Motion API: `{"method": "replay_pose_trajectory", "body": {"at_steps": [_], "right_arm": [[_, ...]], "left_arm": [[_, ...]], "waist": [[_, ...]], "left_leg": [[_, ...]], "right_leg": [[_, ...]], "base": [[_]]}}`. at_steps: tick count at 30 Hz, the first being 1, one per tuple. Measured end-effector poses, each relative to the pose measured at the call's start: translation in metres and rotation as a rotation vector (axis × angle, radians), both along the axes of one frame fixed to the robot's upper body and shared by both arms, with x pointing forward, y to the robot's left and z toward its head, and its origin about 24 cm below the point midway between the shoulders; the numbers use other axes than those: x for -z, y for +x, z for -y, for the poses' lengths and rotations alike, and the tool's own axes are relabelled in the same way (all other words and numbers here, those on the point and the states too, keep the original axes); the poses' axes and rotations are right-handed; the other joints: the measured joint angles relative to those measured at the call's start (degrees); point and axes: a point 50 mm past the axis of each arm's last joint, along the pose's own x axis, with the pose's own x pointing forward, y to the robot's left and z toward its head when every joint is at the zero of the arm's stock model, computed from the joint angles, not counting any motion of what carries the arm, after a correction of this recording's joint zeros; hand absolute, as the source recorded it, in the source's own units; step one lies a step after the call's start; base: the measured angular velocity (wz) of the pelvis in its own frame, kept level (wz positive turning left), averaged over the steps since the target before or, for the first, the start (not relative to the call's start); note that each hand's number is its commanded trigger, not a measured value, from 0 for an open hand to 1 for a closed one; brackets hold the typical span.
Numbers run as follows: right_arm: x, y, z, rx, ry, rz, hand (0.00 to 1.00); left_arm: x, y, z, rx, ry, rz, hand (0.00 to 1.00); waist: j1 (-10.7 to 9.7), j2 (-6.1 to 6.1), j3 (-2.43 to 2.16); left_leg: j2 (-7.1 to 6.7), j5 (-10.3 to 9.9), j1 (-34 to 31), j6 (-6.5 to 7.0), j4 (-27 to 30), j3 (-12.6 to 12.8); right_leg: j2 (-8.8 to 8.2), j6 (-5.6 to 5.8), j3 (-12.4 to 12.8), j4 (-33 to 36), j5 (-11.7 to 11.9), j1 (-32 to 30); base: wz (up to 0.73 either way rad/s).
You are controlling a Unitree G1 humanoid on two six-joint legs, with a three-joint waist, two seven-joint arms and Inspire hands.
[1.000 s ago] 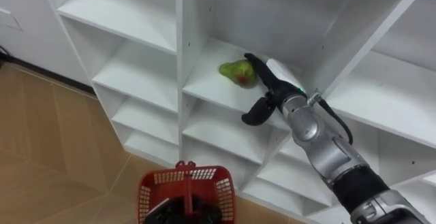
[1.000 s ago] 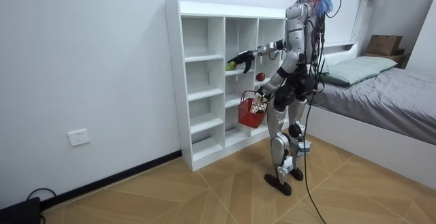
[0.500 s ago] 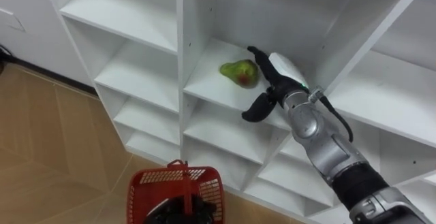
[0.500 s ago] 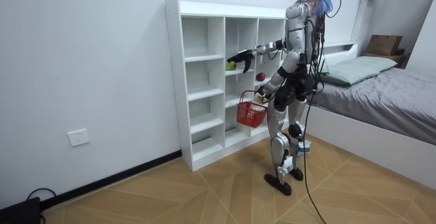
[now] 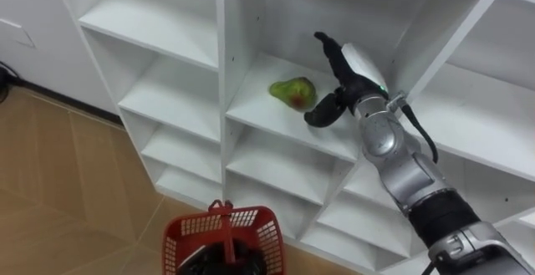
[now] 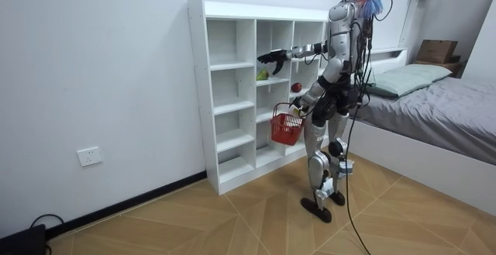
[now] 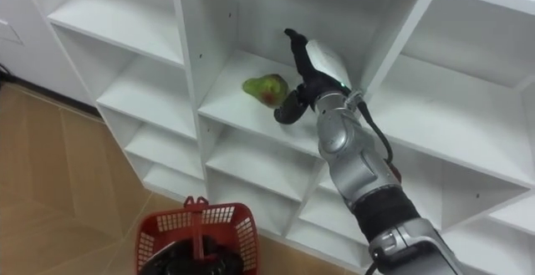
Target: Collect fruits from the closet
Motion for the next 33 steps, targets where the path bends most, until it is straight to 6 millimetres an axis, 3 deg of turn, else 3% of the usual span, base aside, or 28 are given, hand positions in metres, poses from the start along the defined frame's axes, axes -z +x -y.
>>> {"method": "replay_pose_trajectory", "body": {"at_steps": [10, 24, 27, 33], "right_arm": [[-0.006, -0.003, -0.018, -0.069, 0.024, 0.032, 0.00], [-0.005, -0.003, -0.022, -0.084, 0.043, 0.016, 0.00], [0.000, -0.004, -0.022, -0.087, 0.035, -0.010, 0.00], [0.028, -0.009, -0.015, -0.064, -0.017, -0.122, 0.00]], "left_arm": [[0.002, -0.001, -0.002, 0.001, 0.011, -0.003, 1.00], [0.001, -0.001, -0.003, 0.000, 0.004, 0.000, 1.00], [0.001, -0.001, -0.004, 0.002, 0.001, -0.001, 1.00], [-0.001, 0.003, -0.007, 0.013, -0.001, 0.018, 1.00]], "waist": [[0.03, 0.07, 0.05], [0.15, -0.07, 0.02], [0.21, -0.29, 0.04], [1.53, -1.85, 0.46]], "left_leg": [[0.00, 0.00, 0.96, 0.01, -0.40, -0.03], [0.01, 0.00, 1.02, 0.01, -0.57, -0.09], [0.01, 0.01, 1.07, 0.01, -0.57, -0.09], [0.00, 0.01, 0.25, 0.01, -0.14, -0.14]], "right_leg": [[-0.01, 0.02, -0.12, -0.14, -0.01, 0.83], [0.01, 0.04, -0.18, -0.13, -0.02, 0.86], [0.01, 0.04, -0.12, -0.12, -0.02, 0.85], [-0.01, 0.03, -0.21, -0.15, -0.02, 0.41]], "base": [[0.00], [0.00], [0.00], [0.01]]}}
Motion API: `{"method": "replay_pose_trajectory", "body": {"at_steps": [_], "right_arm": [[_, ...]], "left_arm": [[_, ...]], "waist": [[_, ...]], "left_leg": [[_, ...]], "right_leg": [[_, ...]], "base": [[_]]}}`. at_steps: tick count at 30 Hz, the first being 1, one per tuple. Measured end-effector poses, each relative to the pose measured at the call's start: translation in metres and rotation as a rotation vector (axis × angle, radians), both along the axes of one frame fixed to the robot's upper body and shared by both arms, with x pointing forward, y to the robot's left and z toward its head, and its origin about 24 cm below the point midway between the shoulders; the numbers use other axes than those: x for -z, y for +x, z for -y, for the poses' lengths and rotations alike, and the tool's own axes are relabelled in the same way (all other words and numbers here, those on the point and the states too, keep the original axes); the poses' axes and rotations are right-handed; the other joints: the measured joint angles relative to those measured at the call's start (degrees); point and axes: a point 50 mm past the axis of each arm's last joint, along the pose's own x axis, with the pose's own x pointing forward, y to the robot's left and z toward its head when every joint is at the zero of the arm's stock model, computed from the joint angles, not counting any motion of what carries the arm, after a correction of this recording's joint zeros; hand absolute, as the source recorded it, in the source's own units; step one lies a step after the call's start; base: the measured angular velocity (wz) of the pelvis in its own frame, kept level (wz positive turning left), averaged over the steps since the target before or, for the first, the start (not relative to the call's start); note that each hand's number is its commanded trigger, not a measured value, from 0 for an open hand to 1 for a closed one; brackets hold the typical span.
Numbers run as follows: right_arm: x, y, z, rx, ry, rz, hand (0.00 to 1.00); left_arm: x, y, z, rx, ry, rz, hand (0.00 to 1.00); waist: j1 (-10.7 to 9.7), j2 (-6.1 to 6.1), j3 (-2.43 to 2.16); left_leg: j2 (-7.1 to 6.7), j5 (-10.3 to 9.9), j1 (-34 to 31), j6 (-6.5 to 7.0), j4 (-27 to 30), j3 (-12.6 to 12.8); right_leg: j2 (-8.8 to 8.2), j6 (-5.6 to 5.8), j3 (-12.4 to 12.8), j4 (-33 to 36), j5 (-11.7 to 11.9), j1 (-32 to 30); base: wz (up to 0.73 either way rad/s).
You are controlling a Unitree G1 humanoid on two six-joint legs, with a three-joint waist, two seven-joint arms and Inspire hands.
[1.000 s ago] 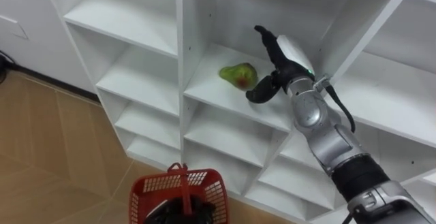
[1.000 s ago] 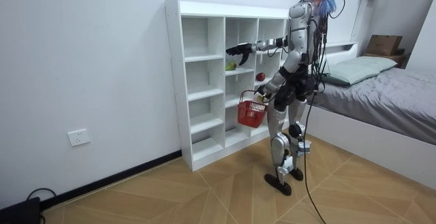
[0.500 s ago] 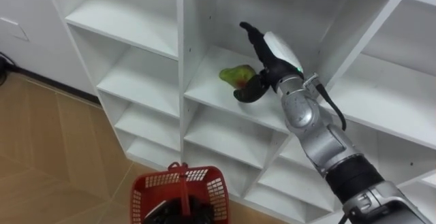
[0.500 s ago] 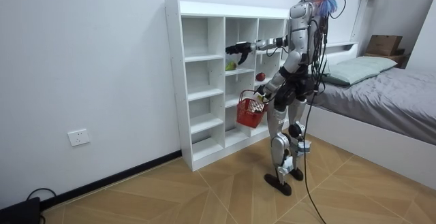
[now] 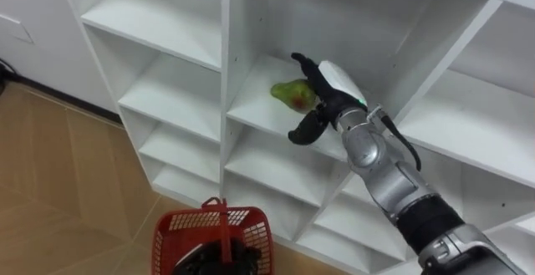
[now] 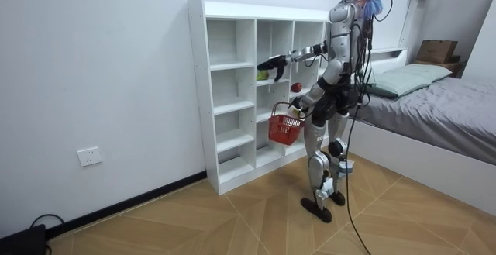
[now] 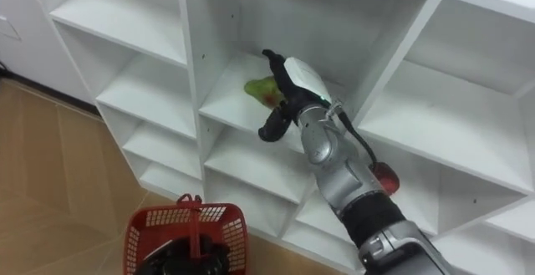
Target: Collect fruits from the closet
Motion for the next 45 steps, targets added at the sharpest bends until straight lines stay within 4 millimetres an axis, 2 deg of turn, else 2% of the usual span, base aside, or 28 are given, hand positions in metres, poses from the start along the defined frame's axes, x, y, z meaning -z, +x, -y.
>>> {"method": "replay_pose_trajectory", "body": {"at_steps": [2, 4, 11, 20, 35, 37, 42, 45], "right_arm": [[0.006, 0.001, 0.004, 0.023, 0.006, -0.037, 0.00], [0.005, 0.004, 0.006, 0.031, -0.001, -0.042, 0.00], [0.002, 0.009, 0.007, 0.042, 0.004, -0.041, 0.00], [0.002, 0.010, 0.009, 0.051, 0.008, -0.044, 0.00], [0.001, 0.011, 0.011, 0.060, 0.014, -0.042, 0.00], [0.001, 0.011, 0.011, 0.061, 0.015, -0.042, 1.00], [0.001, 0.011, 0.011, 0.058, 0.020, -0.042, 1.00], [-0.004, 0.014, 0.020, 0.099, 0.053, -0.024, 1.00]], "left_arm": [[-0.001, 0.001, -0.002, 0.004, 0.004, 0.004, 1.00], [-0.001, 0.002, -0.002, 0.008, 0.002, 0.007, 1.00], [-0.002, 0.004, -0.002, 0.012, -0.003, 0.013, 1.00], [-0.002, 0.004, -0.002, 0.016, -0.007, 0.015, 1.00], [-0.002, 0.005, -0.001, 0.017, -0.014, 0.018, 1.00], [-0.003, 0.005, -0.001, 0.019, -0.019, 0.020, 1.00], [-0.002, 0.004, -0.002, 0.017, -0.021, 0.018, 1.00], [-0.002, 0.004, -0.001, 0.017, -0.023, 0.018, 1.00]], "waist": [[0.32, -0.80, -0.04], [0.35, -0.99, 0.02], [1.23, -1.19, 0.21], [1.32, -1.16, 0.32], [1.39, -1.16, 0.31], [1.39, -1.16, 0.31], [1.21, -1.15, 0.28], [1.52, -1.12, 0.19]], "left_leg": [[-0.17, 0.10, -0.94, -0.05, 0.29, -0.85], [-0.30, 0.25, -1.25, -0.06, 0.35, -1.53], [-0.38, 0.29, -1.27, -0.07, 0.30, -2.02], [-0.46, 0.31, -1.66, -0.07, 0.18, -2.28], [-0.49, 0.31, -1.95, -0.07, 0.14, -2.38], [-0.49, 0.31, -1.96, -0.07, 0.17, -2.38], [-0.50, 0.31, -2.02, -0.07, 0.20, -2.46], [-0.56, 0.41, -2.02, -0.09, 0.20, -2.55]], "right_leg": [[-0.11, -0.02, -0.70, 0.03, 0.01, -0.55], [-0.25, -0.02, -1.47, 0.01, 0.01, -0.62], [-0.26, -0.02, -1.67, -0.03, 0.01, -0.51], [-0.31, -0.01, -1.79, -0.04, 0.01, -0.51], [-0.31, 0.00, -1.89, -0.06, 0.00, -0.67], [-0.31, 0.00, -1.89, -0.07, 0.00, -0.69], [-0.30, -0.01, -1.96, -0.05, 0.00, -0.65], [-0.35, -0.01, -1.97, -0.02, 0.00, -0.58]], "base": [[0.16], [0.21], [0.04], [0.00], [0.00], [0.00], [0.00], [0.02]]}}
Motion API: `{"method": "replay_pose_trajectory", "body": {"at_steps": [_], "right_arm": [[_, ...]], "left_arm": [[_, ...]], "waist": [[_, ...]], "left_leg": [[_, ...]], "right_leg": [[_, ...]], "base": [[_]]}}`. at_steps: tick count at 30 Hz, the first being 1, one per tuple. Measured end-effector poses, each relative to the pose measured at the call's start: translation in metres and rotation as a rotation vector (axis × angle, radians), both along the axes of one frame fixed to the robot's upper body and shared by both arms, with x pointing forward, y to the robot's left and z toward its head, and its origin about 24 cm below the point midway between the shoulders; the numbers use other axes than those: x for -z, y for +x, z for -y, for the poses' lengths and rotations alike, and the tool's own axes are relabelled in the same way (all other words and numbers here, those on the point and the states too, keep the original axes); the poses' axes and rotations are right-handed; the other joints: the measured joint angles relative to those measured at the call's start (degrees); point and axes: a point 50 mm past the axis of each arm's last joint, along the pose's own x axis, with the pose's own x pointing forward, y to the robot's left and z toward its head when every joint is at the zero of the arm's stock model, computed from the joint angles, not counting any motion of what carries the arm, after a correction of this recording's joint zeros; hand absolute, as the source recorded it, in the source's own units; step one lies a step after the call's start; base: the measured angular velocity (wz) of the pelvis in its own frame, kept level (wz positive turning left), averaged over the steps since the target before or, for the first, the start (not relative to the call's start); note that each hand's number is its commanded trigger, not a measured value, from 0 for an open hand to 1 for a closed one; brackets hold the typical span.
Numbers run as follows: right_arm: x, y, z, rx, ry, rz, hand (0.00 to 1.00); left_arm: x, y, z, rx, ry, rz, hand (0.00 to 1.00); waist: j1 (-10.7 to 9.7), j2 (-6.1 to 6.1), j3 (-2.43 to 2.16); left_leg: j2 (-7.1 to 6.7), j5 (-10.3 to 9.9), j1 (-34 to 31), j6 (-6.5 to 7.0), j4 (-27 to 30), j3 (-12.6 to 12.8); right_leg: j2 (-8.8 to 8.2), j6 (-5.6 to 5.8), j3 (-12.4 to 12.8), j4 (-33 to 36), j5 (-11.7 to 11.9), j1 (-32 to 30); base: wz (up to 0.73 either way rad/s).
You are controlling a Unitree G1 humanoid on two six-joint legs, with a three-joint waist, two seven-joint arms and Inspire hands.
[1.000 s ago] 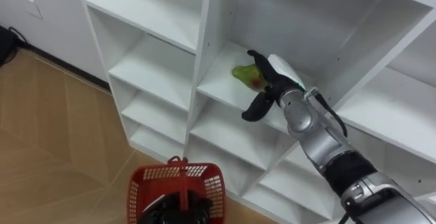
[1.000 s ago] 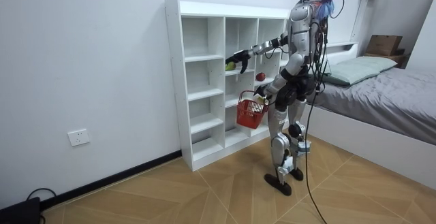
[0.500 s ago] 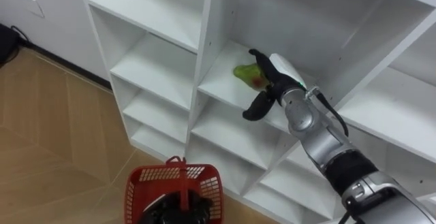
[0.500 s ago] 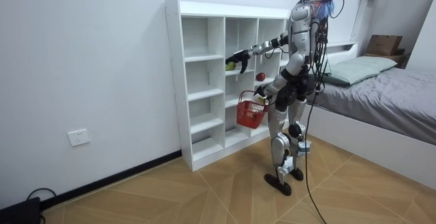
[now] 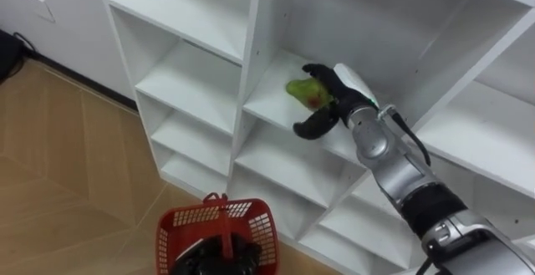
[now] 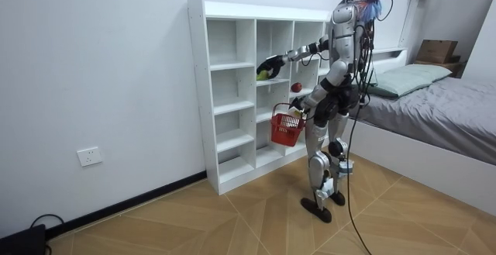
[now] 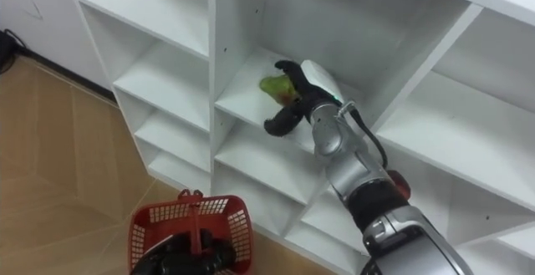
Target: Collect fruits from the closet
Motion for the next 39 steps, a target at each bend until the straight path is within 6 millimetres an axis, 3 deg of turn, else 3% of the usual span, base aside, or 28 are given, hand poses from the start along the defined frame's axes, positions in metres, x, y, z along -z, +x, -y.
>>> {"method": "replay_pose_trajectory", "body": {"at_steps": [5, 39], "right_arm": [[-0.0020, 0.0012, 0.0084, 0.023, -0.007, 0.008, 1.00], [-0.0058, 0.0019, 0.0051, 0.026, 0.023, 0.028, 1.00]], "left_arm": [[0.0000, -0.0002, -0.0004, -0.009, -0.006, -0.002, 1.00], [0.0007, -0.0019, -0.0021, -0.019, -0.003, -0.007, 1.00]], "waist": [[0.02, -0.02, -0.02], [-0.13, -0.01, -0.03]], "left_leg": [[-0.18, 0.09, 0.00, 0.07, 0.02, -0.13], [-0.26, 0.14, 1.94, 0.17, -0.10, -0.35]], "right_leg": [[-0.14, 0.00, -0.03, 0.01, 0.00, 0.03], [-0.29, 0.15, -0.26, -0.06, -0.09, 1.71]], "base": [[0.01], [0.00]]}}
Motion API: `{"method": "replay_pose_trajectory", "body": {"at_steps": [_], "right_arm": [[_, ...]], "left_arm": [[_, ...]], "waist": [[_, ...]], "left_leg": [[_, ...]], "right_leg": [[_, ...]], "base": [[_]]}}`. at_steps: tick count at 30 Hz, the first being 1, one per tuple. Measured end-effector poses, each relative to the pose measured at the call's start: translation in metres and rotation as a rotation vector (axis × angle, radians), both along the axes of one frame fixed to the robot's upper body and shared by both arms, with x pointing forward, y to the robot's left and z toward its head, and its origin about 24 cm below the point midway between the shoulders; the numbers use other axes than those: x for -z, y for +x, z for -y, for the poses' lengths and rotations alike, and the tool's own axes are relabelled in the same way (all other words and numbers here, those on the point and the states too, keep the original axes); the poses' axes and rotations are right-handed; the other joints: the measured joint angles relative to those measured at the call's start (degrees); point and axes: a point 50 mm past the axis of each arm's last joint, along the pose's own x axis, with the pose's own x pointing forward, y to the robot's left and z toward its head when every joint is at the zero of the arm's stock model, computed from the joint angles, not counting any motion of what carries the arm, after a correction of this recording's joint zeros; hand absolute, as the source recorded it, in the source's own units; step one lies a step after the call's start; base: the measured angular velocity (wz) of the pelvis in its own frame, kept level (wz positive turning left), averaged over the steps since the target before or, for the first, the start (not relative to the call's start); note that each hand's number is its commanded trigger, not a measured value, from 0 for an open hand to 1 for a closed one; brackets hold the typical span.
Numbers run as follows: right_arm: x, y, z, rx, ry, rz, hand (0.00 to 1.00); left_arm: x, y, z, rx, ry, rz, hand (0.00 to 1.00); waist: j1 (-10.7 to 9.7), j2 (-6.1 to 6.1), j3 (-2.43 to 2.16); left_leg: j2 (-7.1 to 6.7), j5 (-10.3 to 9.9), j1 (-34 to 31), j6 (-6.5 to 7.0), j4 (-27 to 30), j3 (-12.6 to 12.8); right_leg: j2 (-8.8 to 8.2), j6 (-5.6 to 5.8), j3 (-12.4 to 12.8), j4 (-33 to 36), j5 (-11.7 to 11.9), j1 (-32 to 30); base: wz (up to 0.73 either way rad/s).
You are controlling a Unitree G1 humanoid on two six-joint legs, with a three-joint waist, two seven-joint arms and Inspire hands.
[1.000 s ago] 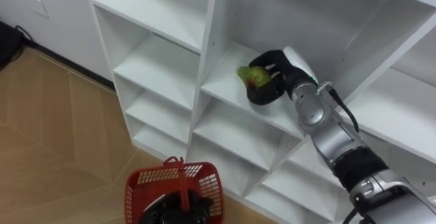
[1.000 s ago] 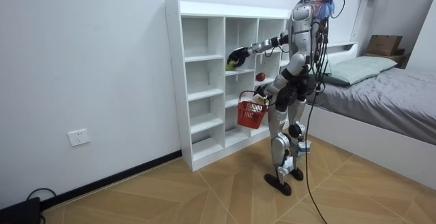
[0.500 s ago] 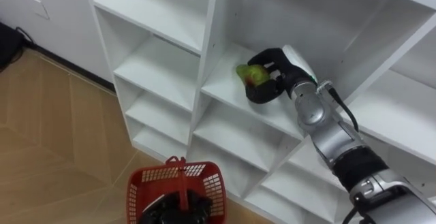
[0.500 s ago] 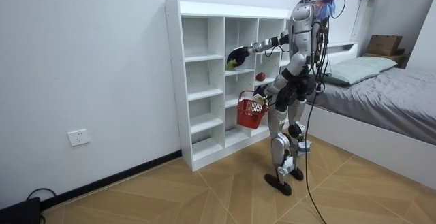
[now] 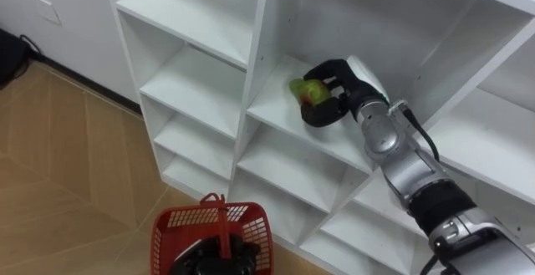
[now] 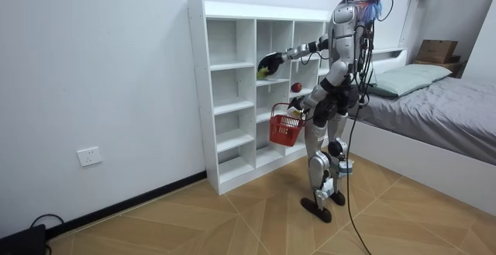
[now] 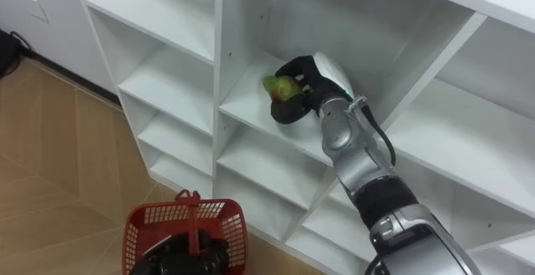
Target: Collect fruits from the closet
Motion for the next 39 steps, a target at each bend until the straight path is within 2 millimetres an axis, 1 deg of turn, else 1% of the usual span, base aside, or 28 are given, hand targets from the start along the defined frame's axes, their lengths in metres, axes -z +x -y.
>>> {"method": "replay_pose_trajectory", "body": {"at_steps": [3, 4, 5, 6, 8, 9, 10, 11, 12, 14, 15, 17, 18, 20, 25, 27, 29, 30, 34, 36, 38, 39], "right_arm": [[-0.009, 0.000, -0.006, -0.024, 0.013, 0.044, 1.00], [-0.011, -0.002, -0.008, -0.037, 0.010, 0.061, 1.00], [-0.012, -0.004, -0.011, -0.050, 0.011, 0.075, 1.00], [-0.012, -0.006, -0.012, -0.055, 0.013, 0.083, 1.00], [-0.012, -0.014, -0.015, -0.074, 0.029, 0.104, 1.00], [-0.012, -0.016, -0.016, -0.078, 0.030, 0.107, 1.00], [-0.010, -0.018, -0.017, -0.087, 0.027, 0.109, 1.00], [-0.008, -0.019, -0.017, -0.088, 0.023, 0.107, 1.00], [-0.008, -0.019, -0.017, -0.088, 0.022, 0.106, 1.00], [-0.008, -0.020, -0.017, -0.088, 0.024, 0.105, 1.00], [-0.008, -0.021, -0.017, -0.089, 0.027, 0.108, 1.00], [-0.016, -0.024, -0.023, -0.107, 0.052, 0.147, 1.00], [-0.019, -0.025, -0.024, -0.114, 0.061, 0.161, 1.00], [-0.029, -0.028, -0.030, -0.134, 0.086, 0.207, 1.00], [-0.031, -0.030, -0.034, -0.143, 0.105, 0.216, 1.00], [-0.032, -0.030, -0.036, -0.147, 0.116, 0.216, 1.00], [-0.034, -0.031, -0.040, -0.161, 0.128, 0.219, 1.00], [-0.035, -0.031, -0.041, -0.164, 0.128, 0.223, 1.00], [-0.042, -0.045, -0.043, -0.185, 0.154, 0.267, 1.00], [-0.042, -0.051, -0.043, -0.197, 0.171, 0.273, 1.00], [-0.034, -0.058, -0.042, -0.200, 0.174, 0.239, 1.00], [-0.031, -0.059, -0.042, -0.207, 0.172, 0.227, 1.00]], "left_arm": [[0.000, -0.001, 0.000, -0.003, 0.001, -0.002, 1.00], [0.000, -0.002, -0.001, -0.005, 0.002, -0.003, 1.00], [0.001, -0.004, -0.001, -0.008, 0.003, -0.007, 1.00], [0.001, -0.004, -0.001, -0.010, 0.002, -0.008, 1.00], [0.002, -0.006, 0.001, -0.012, -0.003, -0.014, 1.00], [0.002, -0.006, 0.002, -0.012, -0.005, -0.015, 1.00], [0.002, -0.007, 0.005, -0.014, -0.011, -0.017, 1.00], [0.004, -0.010, 0.007, -0.023, -0.010, -0.027, 1.00], [0.004, -0.009, 0.008, -0.025, -0.010, -0.026, 1.00], [0.005, -0.011, 0.009, -0.041, -0.001, -0.037, 1.00], [0.005, -0.012, 0.009, -0.045, 0.001, -0.039, 1.00], [0.006, -0.013, 0.010, -0.057, 0.015, -0.049, 1.00], [0.006, -0.013, 0.010, -0.057, 0.020, -0.051, 1.00], [0.007, -0.014, 0.013, -0.057, 0.032, -0.060, 1.00], [0.007, -0.012, 0.018, -0.044, 0.042, -0.057, 1.00], [0.007, -0.012, 0.020, -0.039, 0.041, -0.057, 1.00], [0.007, -0.011, 0.024, -0.030, 0.032, -0.057, 1.00], [0.006, -0.010, 0.026, -0.030, 0.029, -0.056, 1.00], [0.004, 0.000, 0.035, -0.026, 0.011, -0.035, 1.00], [0.003, 0.003, 0.038, -0.030, 0.009, -0.027, 1.00], [0.001, 0.008, 0.041, -0.031, 0.008, -0.019, 1.00], [0.001, 0.009, 0.041, -0.031, 0.008, -0.016, 1.00]], "waist": [[-0.45, 0.14, 0.01], [-0.76, 0.30, -0.04], [-1.36, 0.73, 0.04], [-1.42, 0.82, -0.02], [-1.98, 1.76, -0.38], [-2.27, 2.07, -0.43], [-2.99, 2.83, -0.65], [-3.30, 3.58, -0.82], [-3.60, 3.92, -0.90], [-4.81, 4.68, -1.26], [-5.05, 4.76, -1.30], [-6.01, 4.92, -1.30], [-6.33, 4.94, -1.29], [-7.69, 4.98, -1.27], [-8.20, 5.25, -1.08], [-8.44, 5.43, -0.96], [-9.34, 5.76, -0.74], [-9.43, 5.86, -0.67], [-9.44, 6.57, -0.33], [-9.57, 7.11, -0.52], [-9.88, 7.74, -0.92], [-9.89, 7.80, -0.96]], "left_leg": [[0.01, -0.01, 0.52, 0.01, -0.04, 0.34], [0.00, -0.01, 0.77, 0.01, -0.05, 0.41], [0.00, -0.02, 1.00, 0.03, -0.10, 0.35], [-0.01, -0.04, 1.01, 0.04, -0.15, 0.32], [-0.04, -0.06, 1.17, 0.08, -0.20, 0.39], [-0.04, -0.06, 1.21, 0.08, -0.19, 0.43], [-0.05, -0.06, 1.23, 0.07, -0.23, 0.48], [-0.08, -0.05, 1.21, 0.08, -0.30, 0.57], [-0.07, -0.03, 1.19, 0.08, -0.34, 0.66], [-0.04, 0.06, 1.52, 0.04, -0.33, 1.07], [-0.05, 0.12, 1.78, 0.01, -0.41, 1.26], [0.01, 0.12, 2.04, 0.02, -0.48, 2.00], [0.03, 0.12, 2.05, 0.02, -0.50, 2.08], [0.04, 0.11, 2.10, 0.04, -0.50, 2.25], [0.28, 0.07, 3.05, 0.09, -0.85, 3.51], [0.35, 0.05, 3.16, 0.13, -0.87, 3.77], [0.35, 0.05, 3.14, 0.13, -0.91, 3.79], [0.36, 0.05, 3.12, 0.13, -0.96, 3.80], [0.51, 0.03, 3.02, 0.12, -1.24, 4.08], [0.58, 0.03, 2.87, 0.12, -1.29, 4.65], [0.59, 0.03, 2.94, 0.12, -1.28, 5.26], [0.60, 0.03, 3.01, 0.12, -1.28, 5.34]], "right_leg": [[0.01, 0.04, 0.62, 0.00, -0.02, 0.25], [0.01, 0.04, 0.68, 0.00, -0.02, 0.52], [0.02, 0.05, 0.69, 0.00, -0.02, 0.81], [0.01, 0.05, 0.69, 0.00, -0.03, 0.95], [-0.02, 0.09, 0.84, 0.01, -0.05, 1.02], [-0.02, 0.09, 0.89, 0.02, -0.05, 1.04], [-0.04, 0.09, 0.88, 0.07, -0.05, 1.09], [-0.05, 0.09, 0.96, 0.09, -0.05, 1.09], [-0.04, 0.09, 0.97, 0.09, -0.05, 1.08], [0.04, 0.10, 1.20, 0.09, -0.07, 1.18], [0.09, 0.09, 1.50, 0.10, -0.07, 1.27], [0.34, 0.06, 2.63, 0.13, -0.09, 1.35], [0.36, 0.06, 2.76, 0.11, -0.09, 1.31], [0.36, 0.10, 3.18, 0.06, -0.12, 1.31], [0.36, 0.13, 4.28, 0.11, -0.13, 1.37], [0.42, 0.14, 4.57, 0.10, -0.11, 1.37], [0.43, 0.15, 4.58, 0.10, -0.10, 1.30], [0.43, 0.15, 4.58, 0.11, -0.10, 1.24], [0.61, 0.14, 4.92, 0.02, -0.11, 0.85], [0.67, 0.14, 5.51, 0.08, -0.10, 0.49], [0.67, 0.14, 6.26, 0.20, -0.10, 0.30], [0.69, 0.14, 6.52, 0.22, -0.10, 0.26]], "base": [[-0.06], [0.00], [0.00], [0.00], [-0.02], [0.00], [0.00], [0.00], [0.00], [-0.02], [-0.14], [-0.16], [-0.11], [-0.05], [-0.10], [-0.08], [0.00], [0.00], [-0.04], [-0.14], [-0.15], [-0.19]]}}
